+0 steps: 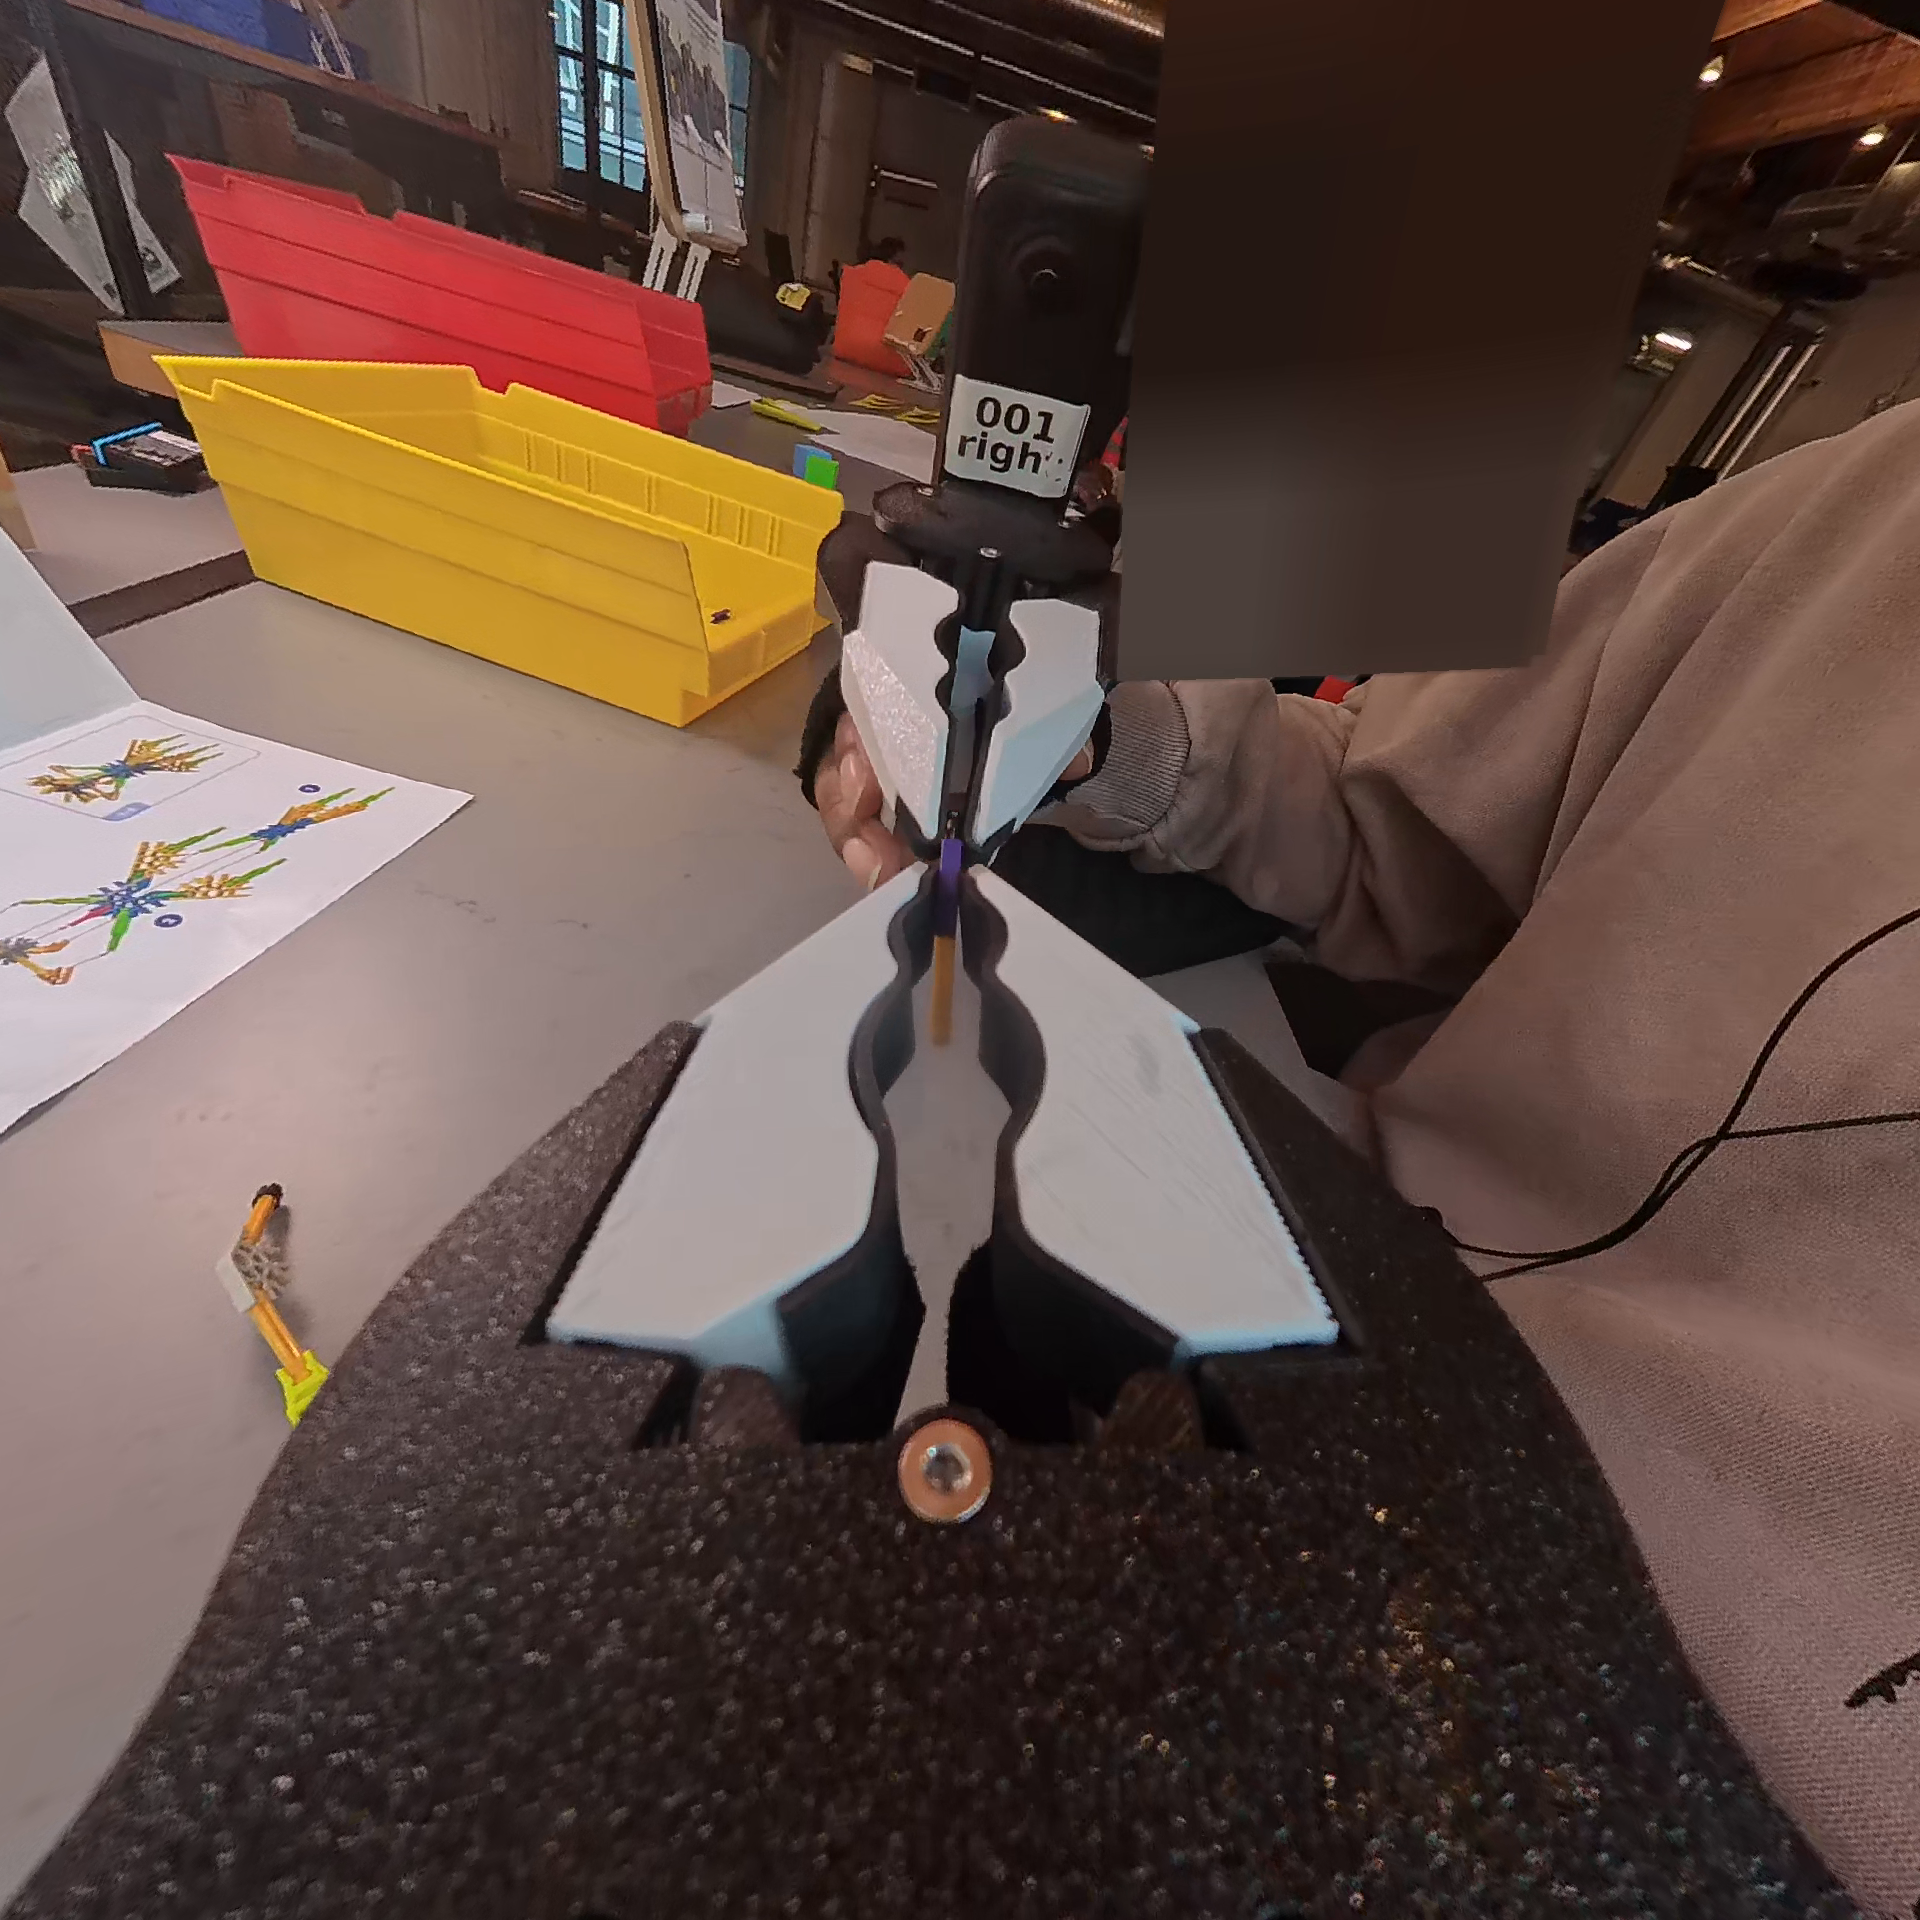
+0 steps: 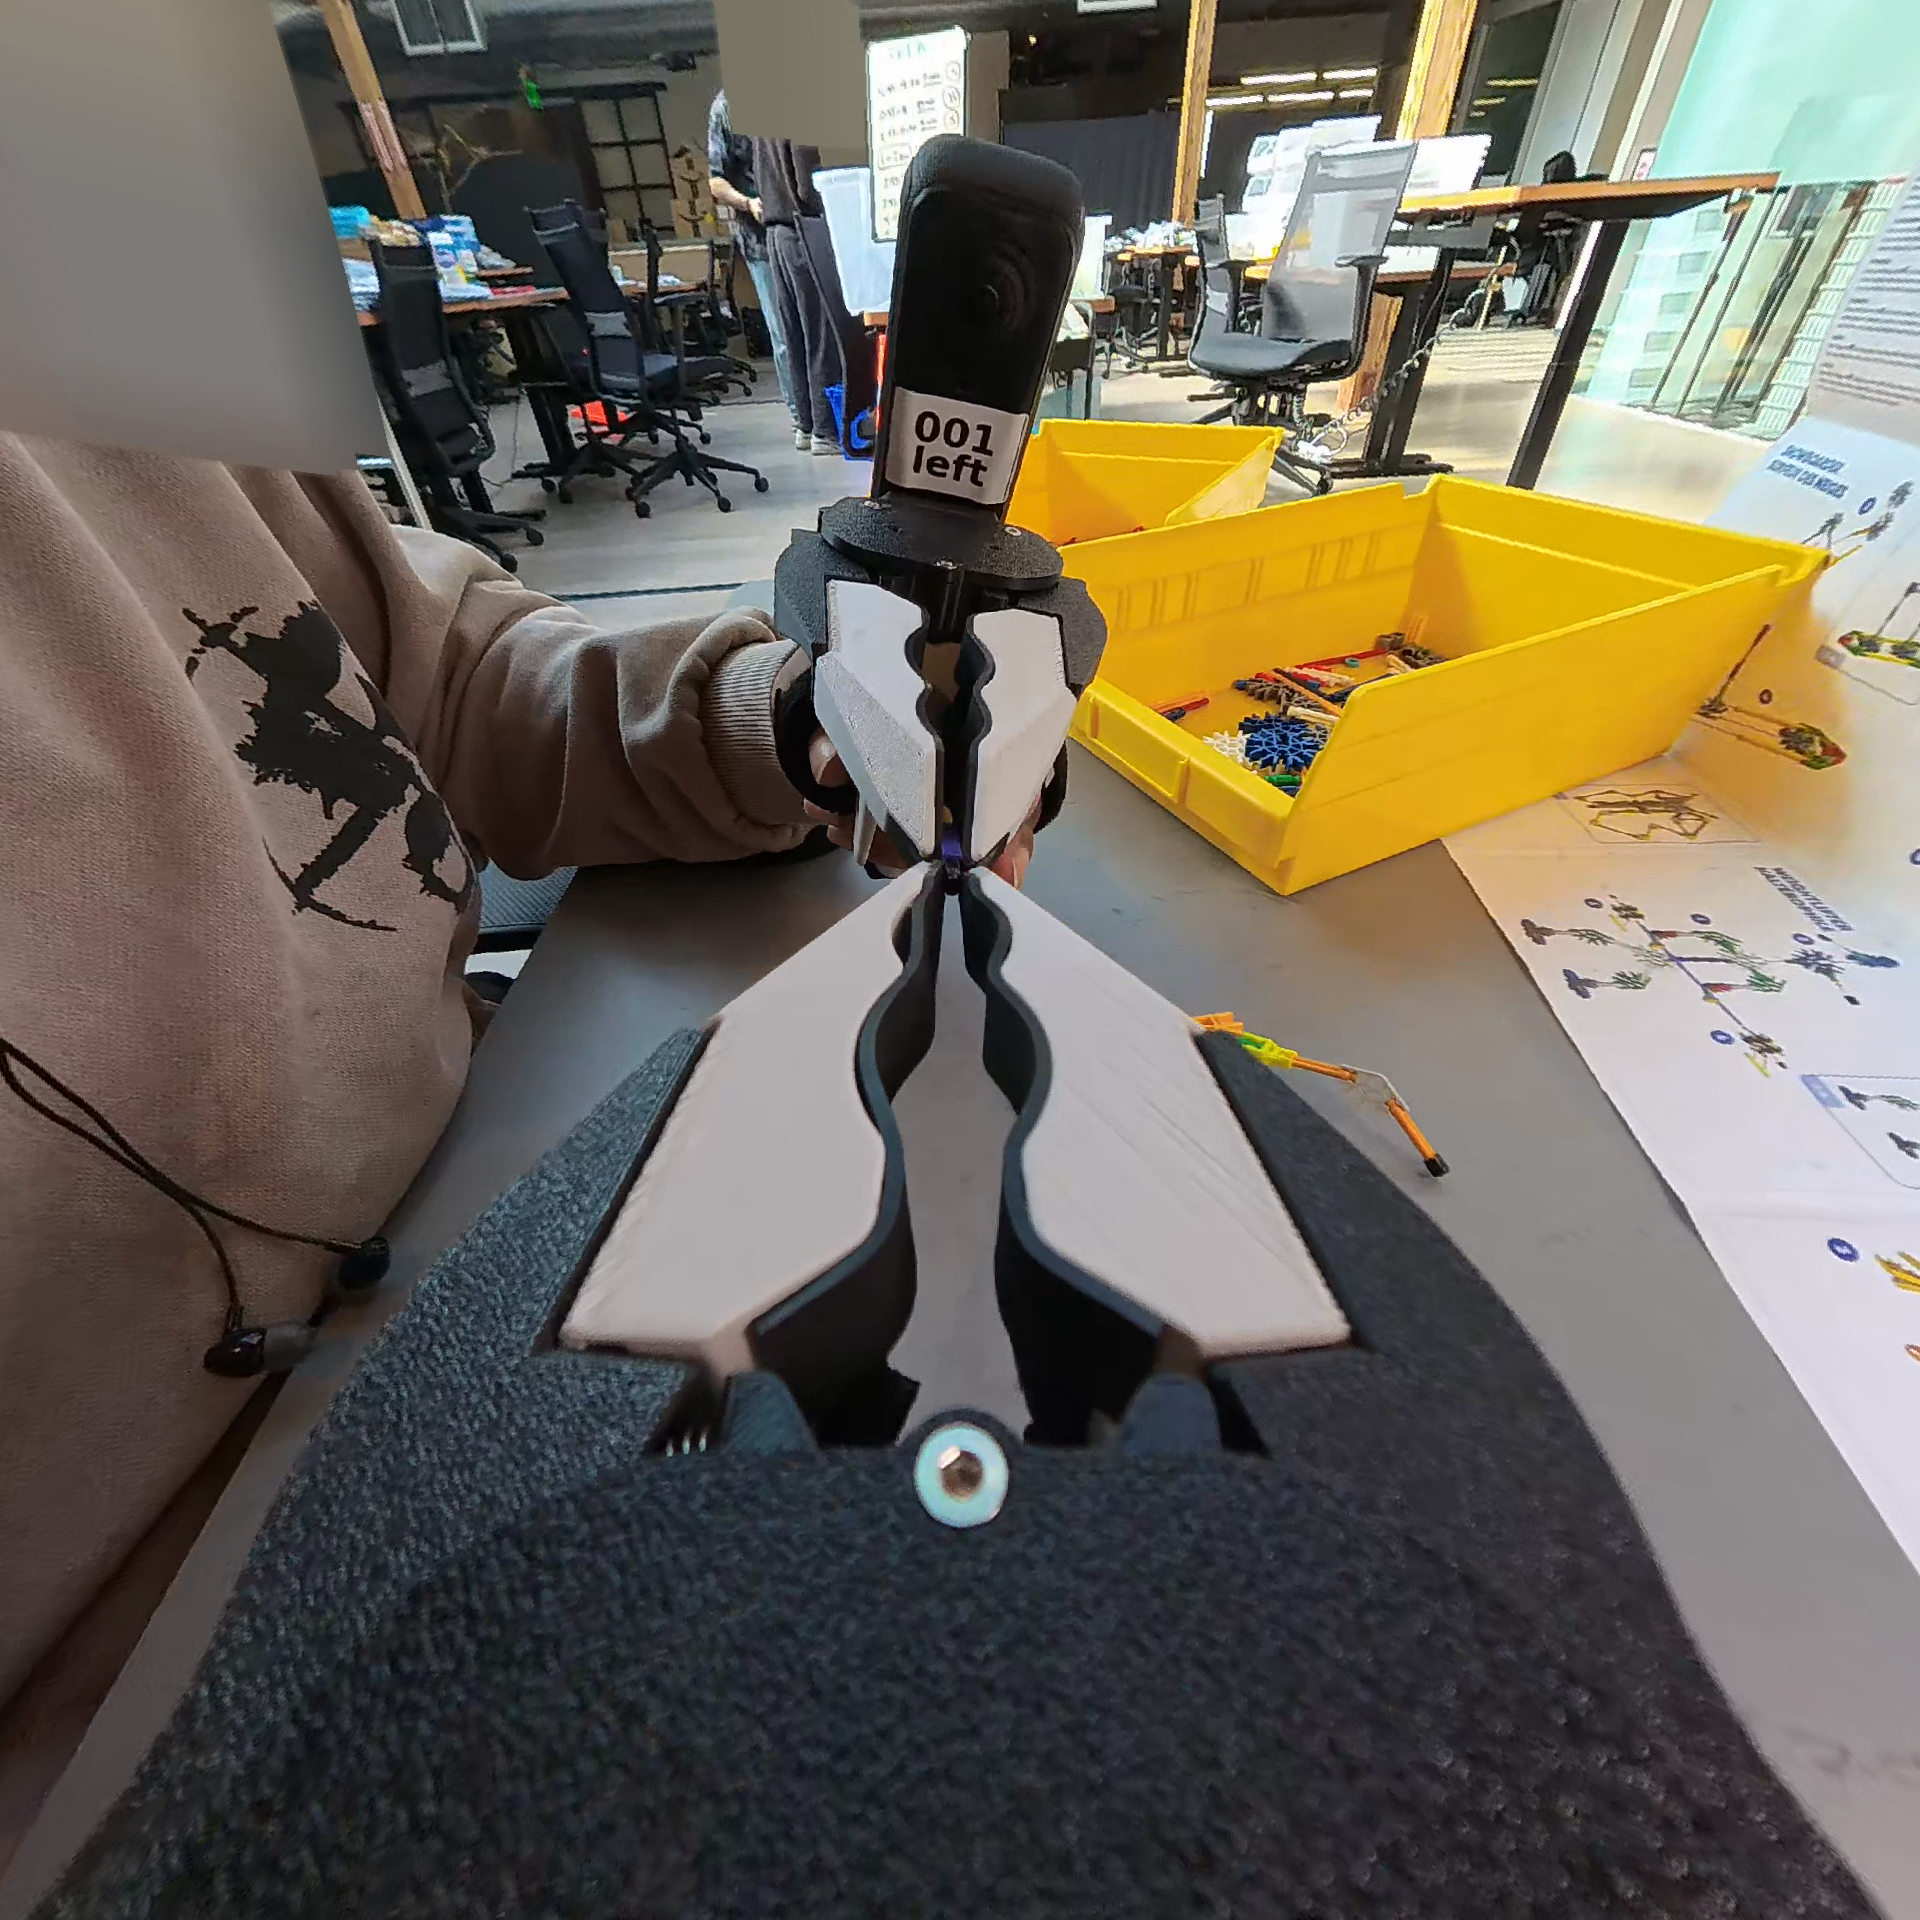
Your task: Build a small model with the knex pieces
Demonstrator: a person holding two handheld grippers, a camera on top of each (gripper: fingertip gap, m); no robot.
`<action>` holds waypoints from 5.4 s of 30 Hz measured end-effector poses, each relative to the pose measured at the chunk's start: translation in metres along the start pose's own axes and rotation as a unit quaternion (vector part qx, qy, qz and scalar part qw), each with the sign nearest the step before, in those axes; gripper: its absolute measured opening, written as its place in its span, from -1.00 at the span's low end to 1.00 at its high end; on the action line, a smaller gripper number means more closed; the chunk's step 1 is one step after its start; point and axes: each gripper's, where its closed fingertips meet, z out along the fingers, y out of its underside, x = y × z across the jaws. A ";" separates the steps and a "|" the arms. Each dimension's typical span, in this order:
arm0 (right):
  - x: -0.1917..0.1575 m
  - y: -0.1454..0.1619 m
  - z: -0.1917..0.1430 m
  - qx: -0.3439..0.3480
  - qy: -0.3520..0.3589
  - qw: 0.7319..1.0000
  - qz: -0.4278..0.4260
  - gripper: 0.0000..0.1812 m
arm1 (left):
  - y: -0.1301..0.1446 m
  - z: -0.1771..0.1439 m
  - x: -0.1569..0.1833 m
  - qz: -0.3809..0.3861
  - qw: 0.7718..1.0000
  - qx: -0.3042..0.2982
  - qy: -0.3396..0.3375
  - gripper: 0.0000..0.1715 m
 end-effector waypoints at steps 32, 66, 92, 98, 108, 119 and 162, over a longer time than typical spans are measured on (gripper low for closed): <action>0.137 -0.027 -0.145 -0.029 0.531 0.827 -0.183 -0.98 | 0.010 -0.011 -0.064 -0.150 0.978 0.045 -0.135 -0.97; 0.011 0.019 -0.027 -0.004 -0.006 1.000 0.003 -0.80 | 0.028 0.024 -0.020 0.003 0.998 -0.024 -0.060 -0.97; 0.006 0.022 -0.025 0.004 -0.026 0.999 0.023 -0.98 | 0.022 0.019 -0.008 0.009 0.999 -0.026 -0.035 -0.97; 0.002 0.038 -0.016 -0.043 -0.023 0.999 0.007 -0.98 | 0.035 0.023 -0.008 0.006 0.997 -0.066 -0.034 -0.98; 0.063 0.059 -0.003 -0.143 0.233 0.956 -0.104 -0.98 | 0.047 0.017 -0.065 -0.103 0.970 -0.053 -0.214 -0.98; 0.129 -0.003 -0.096 -0.075 0.476 0.859 -0.171 -0.98 | 0.037 -0.007 -0.080 -0.191 0.963 0.009 -0.189 -0.98; 0.029 0.031 -0.006 0.021 -0.003 0.977 0.211 -0.84 | 0.025 0.018 -0.039 0.323 0.905 -0.080 -0.265 -0.97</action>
